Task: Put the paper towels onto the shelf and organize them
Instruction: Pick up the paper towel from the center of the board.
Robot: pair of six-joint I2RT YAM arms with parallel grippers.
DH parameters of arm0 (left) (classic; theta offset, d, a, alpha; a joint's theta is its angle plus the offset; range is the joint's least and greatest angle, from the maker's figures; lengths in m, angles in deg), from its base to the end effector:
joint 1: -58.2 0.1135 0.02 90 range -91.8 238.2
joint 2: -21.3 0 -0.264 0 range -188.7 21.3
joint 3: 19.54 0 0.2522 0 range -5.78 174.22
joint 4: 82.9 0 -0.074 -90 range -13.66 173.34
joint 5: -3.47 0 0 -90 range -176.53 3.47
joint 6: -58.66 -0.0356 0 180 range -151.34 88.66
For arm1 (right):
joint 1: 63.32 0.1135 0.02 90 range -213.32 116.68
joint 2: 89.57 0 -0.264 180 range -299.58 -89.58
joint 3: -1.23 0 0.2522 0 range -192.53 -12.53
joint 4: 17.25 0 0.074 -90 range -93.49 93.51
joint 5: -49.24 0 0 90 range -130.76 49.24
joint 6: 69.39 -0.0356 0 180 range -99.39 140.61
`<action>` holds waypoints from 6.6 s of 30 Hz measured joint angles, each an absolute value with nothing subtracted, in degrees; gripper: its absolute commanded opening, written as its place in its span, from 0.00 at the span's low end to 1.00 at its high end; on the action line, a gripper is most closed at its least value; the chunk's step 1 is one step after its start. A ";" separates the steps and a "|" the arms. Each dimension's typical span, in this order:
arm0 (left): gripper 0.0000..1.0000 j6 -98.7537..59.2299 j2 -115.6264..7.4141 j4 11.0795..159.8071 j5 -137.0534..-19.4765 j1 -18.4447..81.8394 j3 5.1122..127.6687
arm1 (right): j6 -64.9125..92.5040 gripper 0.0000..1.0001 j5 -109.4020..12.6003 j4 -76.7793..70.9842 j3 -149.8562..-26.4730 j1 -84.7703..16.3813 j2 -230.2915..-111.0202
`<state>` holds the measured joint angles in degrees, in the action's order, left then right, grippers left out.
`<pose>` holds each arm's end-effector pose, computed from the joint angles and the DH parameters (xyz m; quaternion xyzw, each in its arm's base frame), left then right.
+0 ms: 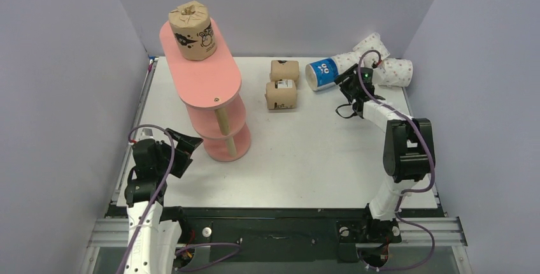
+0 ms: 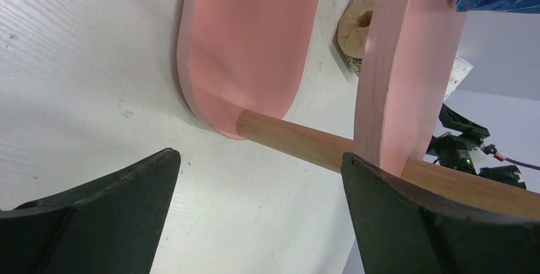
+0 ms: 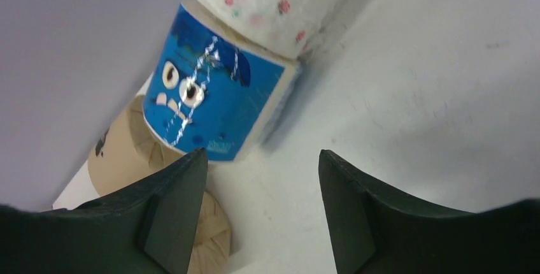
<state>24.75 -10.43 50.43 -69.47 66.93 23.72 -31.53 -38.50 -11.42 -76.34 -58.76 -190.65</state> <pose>0.1310 0.0095 0.2406 -0.4128 0.7777 -0.3035 0.3643 0.3964 0.0302 0.2183 0.3572 0.7856 0.2248 0.4524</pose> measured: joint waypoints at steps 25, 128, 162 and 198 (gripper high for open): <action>0.99 25.17 -10.86 50.13 -67.81 68.11 21.84 | -31.77 0.59 -50.50 -20.95 -95.23 -64.40 -212.14; 1.00 25.13 -10.56 52.53 -64.51 68.11 19.43 | -37.98 0.71 -52.14 -24.71 -84.41 -58.46 -202.30; 1.00 24.95 -13.99 52.77 -66.41 68.13 19.43 | -39.22 0.51 -53.88 -24.92 -94.16 -57.98 -214.10; 1.00 23.90 -5.84 49.65 -63.81 68.09 19.43 | -14.50 0.27 -31.33 14.03 -66.57 -32.58 -146.22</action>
<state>23.90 -5.84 49.65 -63.81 68.09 19.43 -14.50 -31.33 14.03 -66.57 -32.58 -146.22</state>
